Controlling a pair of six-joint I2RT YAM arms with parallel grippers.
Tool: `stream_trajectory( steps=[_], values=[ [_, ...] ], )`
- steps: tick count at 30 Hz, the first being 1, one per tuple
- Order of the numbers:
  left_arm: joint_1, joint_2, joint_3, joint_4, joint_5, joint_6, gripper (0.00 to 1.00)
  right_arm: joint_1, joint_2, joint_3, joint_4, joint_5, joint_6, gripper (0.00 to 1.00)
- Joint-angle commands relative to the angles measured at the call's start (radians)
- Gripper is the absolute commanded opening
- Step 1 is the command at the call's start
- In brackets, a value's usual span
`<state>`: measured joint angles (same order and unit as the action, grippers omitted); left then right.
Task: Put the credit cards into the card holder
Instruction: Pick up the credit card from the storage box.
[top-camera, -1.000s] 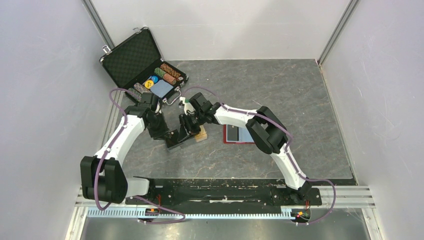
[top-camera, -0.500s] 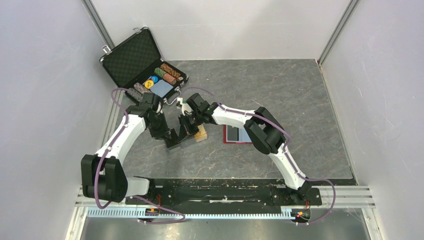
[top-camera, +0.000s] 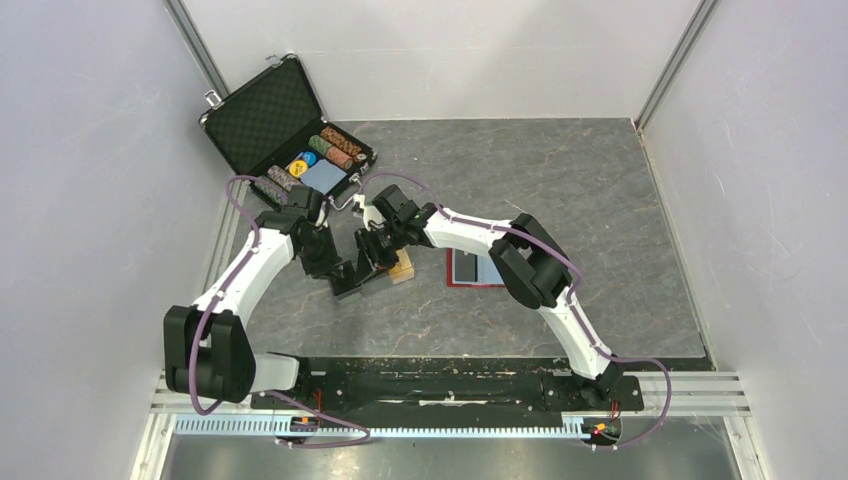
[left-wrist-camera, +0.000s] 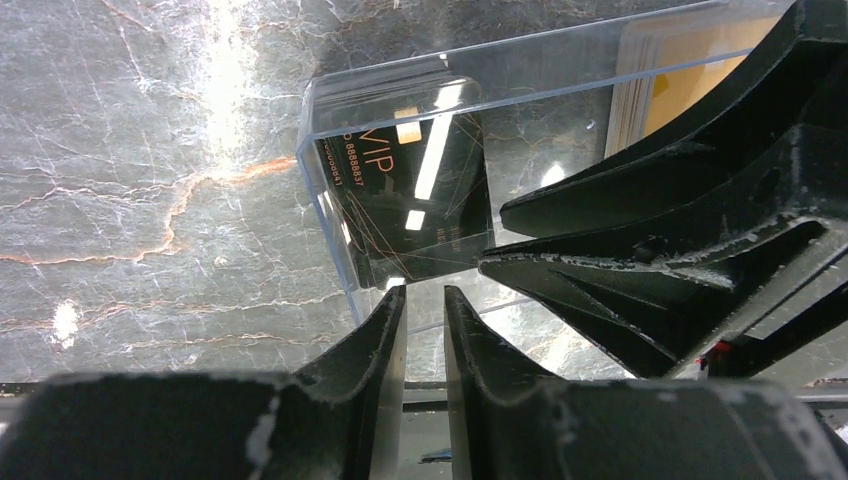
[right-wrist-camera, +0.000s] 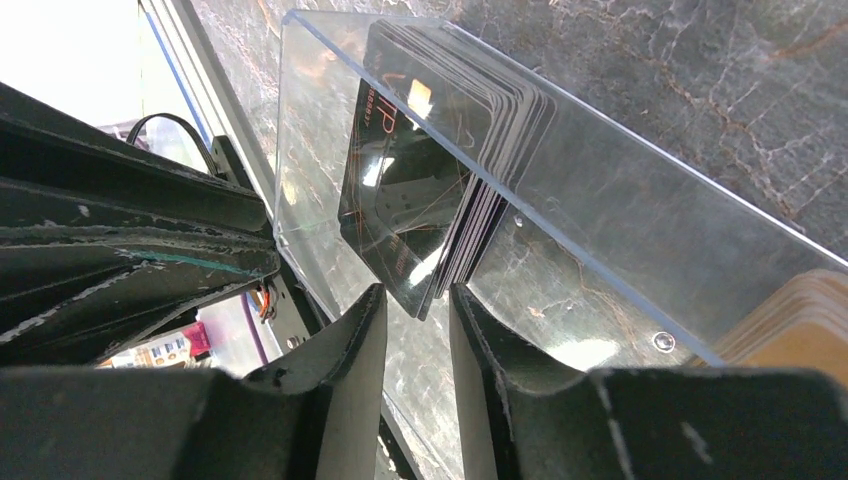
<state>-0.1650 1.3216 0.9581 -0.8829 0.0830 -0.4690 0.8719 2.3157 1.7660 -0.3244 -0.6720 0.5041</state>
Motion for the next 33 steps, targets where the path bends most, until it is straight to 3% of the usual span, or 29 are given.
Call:
stream_trajectory(
  steps=[1,6,9,15,19,29,33],
  values=[
    [-0.004,0.000,-0.012,0.020,-0.022,0.030,0.25,0.004,-0.028,0.059,-0.005,0.024,-0.015,0.31],
    [-0.005,-0.007,0.003,-0.013,-0.077,0.026,0.21,0.008,-0.003,0.084,-0.005,0.012,0.003,0.16],
    [-0.005,0.001,0.008,-0.034,-0.133,0.027,0.21,0.018,0.014,0.118,-0.007,0.005,0.012,0.13],
    [-0.004,0.027,0.024,-0.054,-0.177,0.006,0.34,0.017,-0.011,0.106,-0.034,0.035,-0.022,0.18],
    [-0.002,0.063,0.012,-0.028,-0.155,-0.004,0.35,0.017,-0.044,0.119,-0.068,0.082,-0.065,0.23],
    [-0.002,0.148,-0.003,0.042,-0.041,-0.024,0.04,0.007,-0.049,0.119,-0.145,0.157,-0.136,0.26],
    [-0.004,0.142,-0.004,0.061,0.004,-0.049,0.02,0.007,-0.038,0.124,-0.144,0.157,-0.136,0.30]
  ],
)
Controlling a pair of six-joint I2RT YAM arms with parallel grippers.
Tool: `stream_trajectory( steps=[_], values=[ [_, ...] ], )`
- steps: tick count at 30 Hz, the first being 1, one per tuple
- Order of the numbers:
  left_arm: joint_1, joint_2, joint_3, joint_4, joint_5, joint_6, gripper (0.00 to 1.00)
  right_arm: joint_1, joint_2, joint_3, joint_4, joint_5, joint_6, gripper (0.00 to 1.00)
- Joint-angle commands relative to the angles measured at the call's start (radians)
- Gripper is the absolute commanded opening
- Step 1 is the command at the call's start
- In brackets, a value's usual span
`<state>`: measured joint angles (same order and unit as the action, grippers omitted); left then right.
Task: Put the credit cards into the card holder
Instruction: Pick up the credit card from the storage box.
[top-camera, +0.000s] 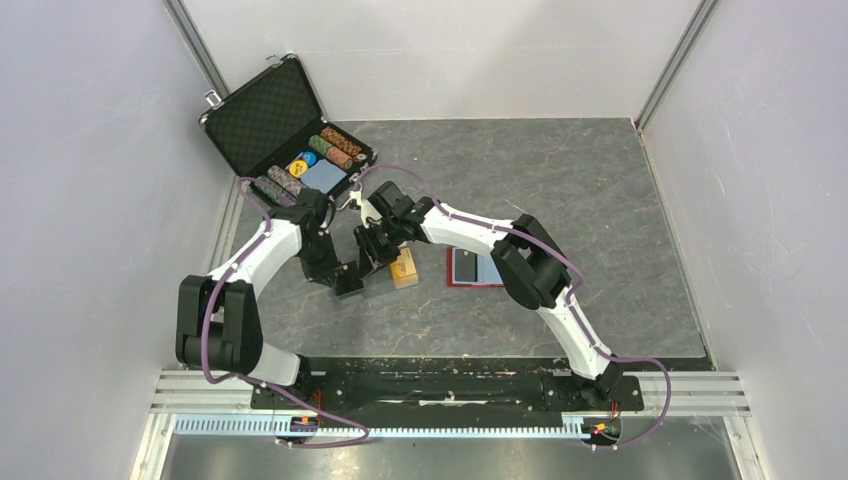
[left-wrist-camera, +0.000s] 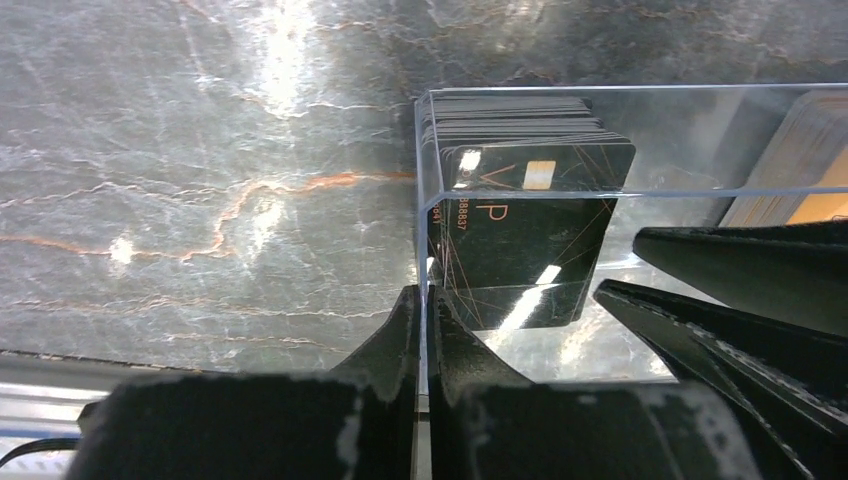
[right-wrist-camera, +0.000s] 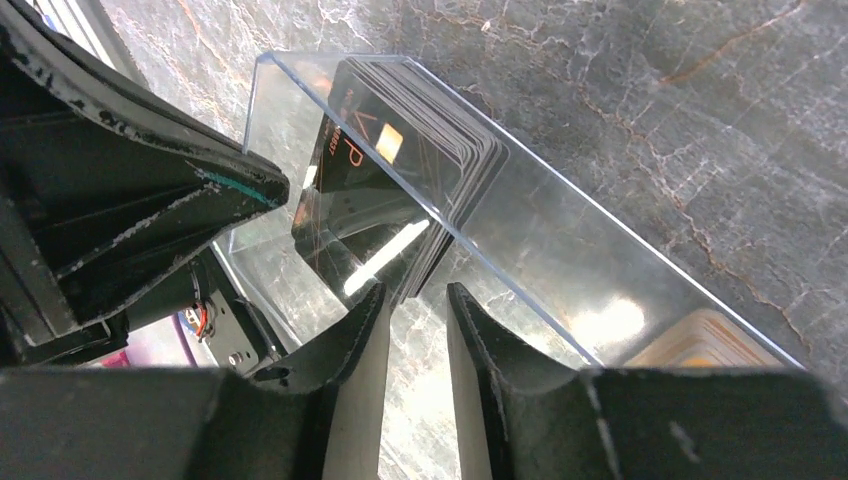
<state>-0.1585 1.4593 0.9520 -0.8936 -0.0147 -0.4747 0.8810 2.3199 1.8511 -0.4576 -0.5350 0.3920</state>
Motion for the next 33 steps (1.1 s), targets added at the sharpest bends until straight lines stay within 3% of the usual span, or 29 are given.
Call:
stream_trajectory(
  steps=[1,21,33],
  values=[
    [-0.012,0.001,0.002,0.075,0.109,-0.052,0.02,-0.002,-0.037,0.043,-0.010,0.016,-0.022,0.31],
    [-0.053,0.026,-0.008,0.111,0.109,-0.099,0.02,-0.001,-0.018,0.006,0.178,-0.196,0.130,0.20],
    [-0.056,0.028,-0.016,0.116,0.105,-0.098,0.02,-0.002,-0.067,-0.071,0.267,-0.229,0.177,0.06]
  ],
)
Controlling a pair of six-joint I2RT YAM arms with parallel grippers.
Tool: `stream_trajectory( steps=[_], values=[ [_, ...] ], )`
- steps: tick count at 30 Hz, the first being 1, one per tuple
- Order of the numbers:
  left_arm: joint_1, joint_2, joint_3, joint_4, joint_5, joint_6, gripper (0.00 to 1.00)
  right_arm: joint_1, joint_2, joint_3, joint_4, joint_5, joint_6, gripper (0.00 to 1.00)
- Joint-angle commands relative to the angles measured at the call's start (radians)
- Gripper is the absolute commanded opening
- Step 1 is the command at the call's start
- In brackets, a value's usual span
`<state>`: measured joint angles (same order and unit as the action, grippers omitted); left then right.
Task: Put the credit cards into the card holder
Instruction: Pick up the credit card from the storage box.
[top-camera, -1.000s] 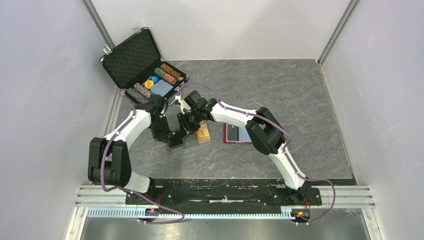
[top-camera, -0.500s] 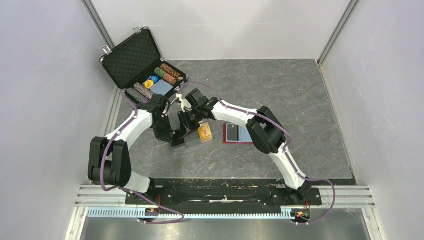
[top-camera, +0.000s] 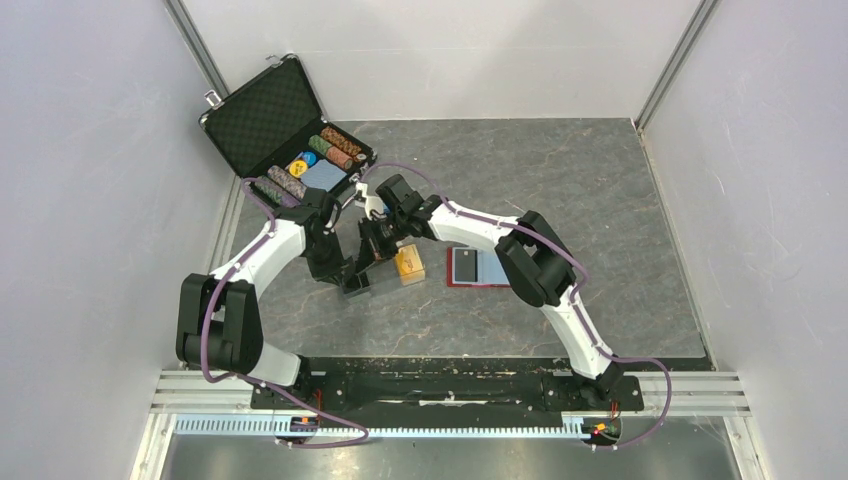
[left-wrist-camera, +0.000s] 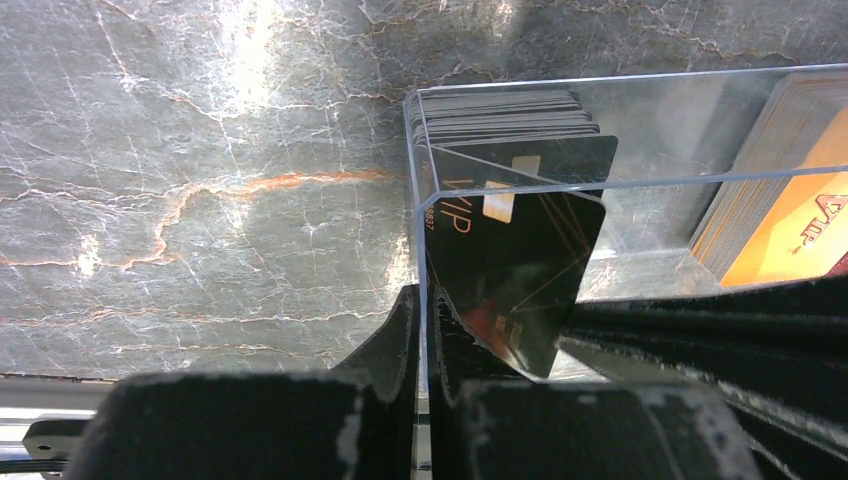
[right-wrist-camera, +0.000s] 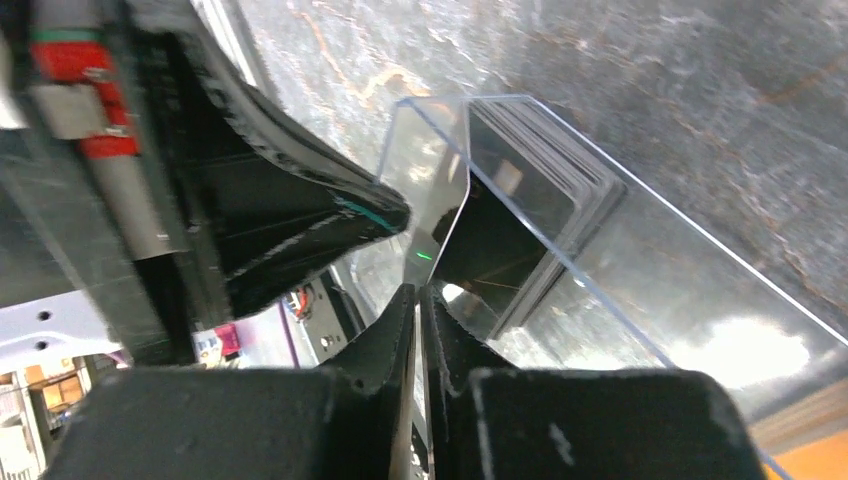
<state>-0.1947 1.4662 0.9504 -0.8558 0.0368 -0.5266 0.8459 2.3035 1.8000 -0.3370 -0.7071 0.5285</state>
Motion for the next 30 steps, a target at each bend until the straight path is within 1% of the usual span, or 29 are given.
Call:
stream_trajectory(
  steps=[1,4,7,8,10,13,17,22,24,30],
  values=[
    [-0.020,0.021,-0.016,0.078,0.055,-0.046,0.02,0.034,-0.053,-0.023,0.156,-0.061,0.045,0.05],
    [-0.022,0.021,-0.019,0.078,0.053,-0.046,0.02,0.033,-0.052,-0.028,0.159,-0.060,0.048,0.02],
    [-0.022,0.023,-0.019,0.078,0.053,-0.045,0.02,0.033,-0.053,-0.039,0.140,-0.037,0.034,0.02],
    [-0.022,0.022,-0.019,0.078,0.053,-0.044,0.02,0.033,-0.053,-0.040,0.128,-0.026,0.023,0.03],
    [-0.022,0.023,-0.021,0.078,0.052,-0.044,0.02,0.032,-0.053,-0.036,0.086,0.004,-0.005,0.10],
    [-0.022,0.022,-0.022,0.078,0.052,-0.040,0.02,0.032,-0.052,-0.040,0.061,0.018,-0.024,0.16],
    [-0.022,0.025,-0.025,0.078,0.054,-0.035,0.02,0.032,-0.045,-0.041,0.047,0.024,-0.037,0.17],
    [-0.022,0.028,-0.027,0.078,0.054,-0.034,0.02,0.032,-0.045,-0.035,0.012,0.048,-0.069,0.27],
    [-0.022,0.030,-0.025,0.078,0.055,-0.035,0.02,0.032,-0.041,-0.038,0.024,0.029,-0.061,0.29],
    [-0.022,0.032,-0.027,0.078,0.055,-0.027,0.02,0.033,-0.039,-0.109,0.210,-0.081,0.060,0.27]
  ],
)
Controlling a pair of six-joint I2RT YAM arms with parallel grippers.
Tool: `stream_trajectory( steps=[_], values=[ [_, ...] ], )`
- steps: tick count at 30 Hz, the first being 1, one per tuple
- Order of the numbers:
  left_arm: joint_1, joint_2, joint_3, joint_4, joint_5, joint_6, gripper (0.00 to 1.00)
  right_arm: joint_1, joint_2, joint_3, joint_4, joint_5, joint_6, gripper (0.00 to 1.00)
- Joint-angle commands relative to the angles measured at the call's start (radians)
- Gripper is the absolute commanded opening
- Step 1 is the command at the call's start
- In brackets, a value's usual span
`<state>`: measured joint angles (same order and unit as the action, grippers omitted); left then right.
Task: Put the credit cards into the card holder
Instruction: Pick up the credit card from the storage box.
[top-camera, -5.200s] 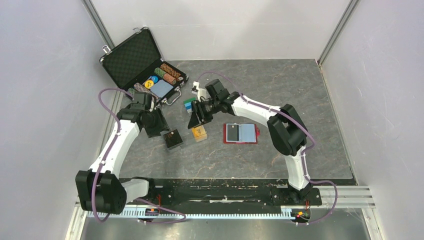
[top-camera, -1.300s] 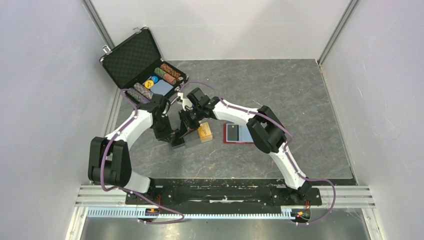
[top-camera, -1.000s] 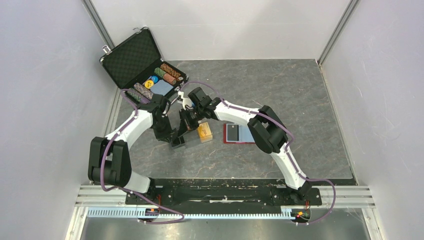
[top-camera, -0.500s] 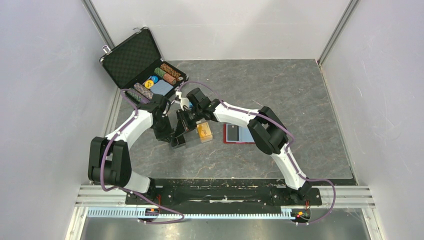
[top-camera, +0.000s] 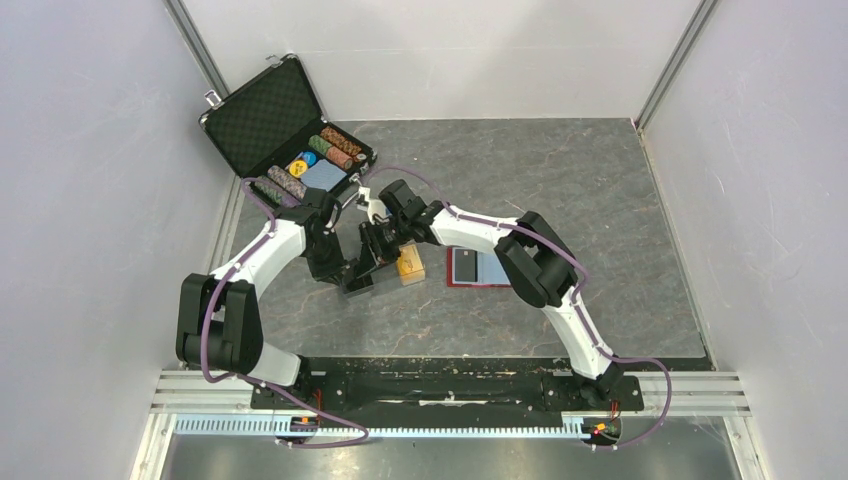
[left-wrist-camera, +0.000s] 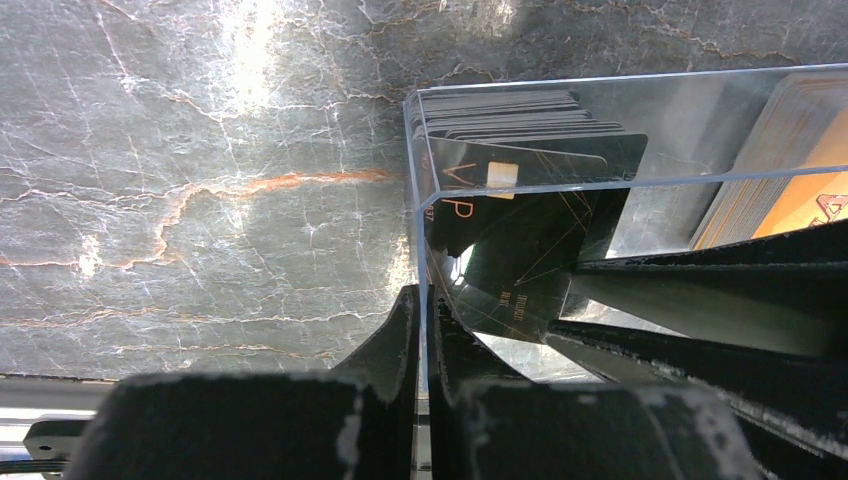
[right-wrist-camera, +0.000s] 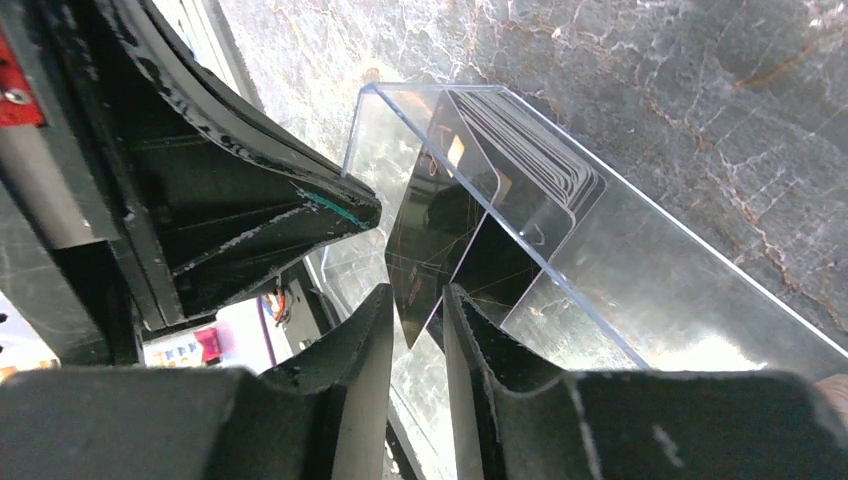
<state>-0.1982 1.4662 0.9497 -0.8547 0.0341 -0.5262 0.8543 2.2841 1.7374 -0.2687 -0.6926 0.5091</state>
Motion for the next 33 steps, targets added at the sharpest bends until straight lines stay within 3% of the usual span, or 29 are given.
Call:
stream_trajectory(
  steps=[1,6,13,17,23,29,33],
  values=[
    [-0.018,0.032,-0.026,0.077,0.058,-0.028,0.02,0.023,-0.018,-0.058,0.166,-0.109,0.097,0.26],
    [-0.018,0.036,-0.028,0.077,0.059,-0.029,0.02,0.023,-0.021,-0.099,0.225,-0.134,0.139,0.21],
    [-0.018,0.042,-0.029,0.080,0.060,-0.026,0.02,0.024,-0.029,-0.113,0.262,-0.151,0.167,0.01],
    [-0.020,0.046,-0.026,0.081,0.062,-0.025,0.02,0.023,-0.034,-0.122,0.303,-0.163,0.175,0.00],
    [-0.020,0.052,-0.025,0.081,0.063,-0.022,0.02,0.026,-0.025,-0.128,0.296,-0.155,0.169,0.09],
    [-0.020,0.053,-0.028,0.080,0.064,-0.021,0.02,0.025,-0.025,-0.122,0.270,-0.138,0.137,0.28],
    [-0.020,0.054,-0.027,0.080,0.065,-0.020,0.02,0.025,-0.033,-0.113,0.271,-0.135,0.136,0.34]
  ],
)
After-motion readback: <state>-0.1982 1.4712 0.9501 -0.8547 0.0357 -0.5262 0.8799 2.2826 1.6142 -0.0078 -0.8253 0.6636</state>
